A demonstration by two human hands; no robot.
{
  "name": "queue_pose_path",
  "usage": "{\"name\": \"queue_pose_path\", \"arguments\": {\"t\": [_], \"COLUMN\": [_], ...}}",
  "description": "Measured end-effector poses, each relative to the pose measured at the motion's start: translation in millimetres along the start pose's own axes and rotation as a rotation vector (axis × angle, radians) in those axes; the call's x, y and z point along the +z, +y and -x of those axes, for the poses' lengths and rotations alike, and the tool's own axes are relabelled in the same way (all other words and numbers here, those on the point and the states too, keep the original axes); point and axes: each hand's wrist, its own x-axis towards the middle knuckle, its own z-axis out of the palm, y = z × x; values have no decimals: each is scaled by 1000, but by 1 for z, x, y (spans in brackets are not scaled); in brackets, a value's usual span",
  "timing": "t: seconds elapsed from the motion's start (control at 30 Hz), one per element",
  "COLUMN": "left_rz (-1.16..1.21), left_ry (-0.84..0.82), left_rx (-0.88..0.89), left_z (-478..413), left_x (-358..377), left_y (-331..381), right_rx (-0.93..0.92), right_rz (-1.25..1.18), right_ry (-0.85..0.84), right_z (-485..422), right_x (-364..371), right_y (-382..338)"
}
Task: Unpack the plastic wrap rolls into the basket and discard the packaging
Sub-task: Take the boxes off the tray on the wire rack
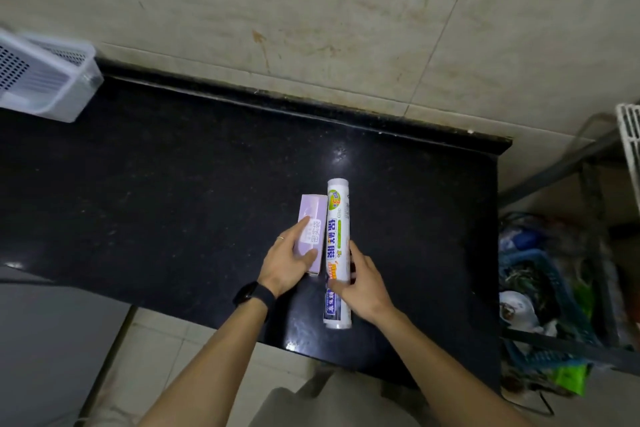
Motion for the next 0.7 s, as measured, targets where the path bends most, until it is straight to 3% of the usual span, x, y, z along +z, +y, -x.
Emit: {"name": "queue_pose_path", "arguments": {"t": [0.33,0.43,0.57,0.7], "left_rz": [-106,-208,-468,-669], "left_ry": [-56,-2,40,40], "left_rx": [-27,-32,79,217], "left_z": [0,3,14,13], "left_x": [2,0,4,10], "left_y": [11,21,42,83], "right_rx": [-15,-59,-106,-223], "right_rz": [11,28,154,381], "right_ry": [-3,-17,-24,129], "right_z": [6,9,19,35], "right_x": [-4,-13,-35,-84], "right_y": [-6,-5,-5,-4]}}
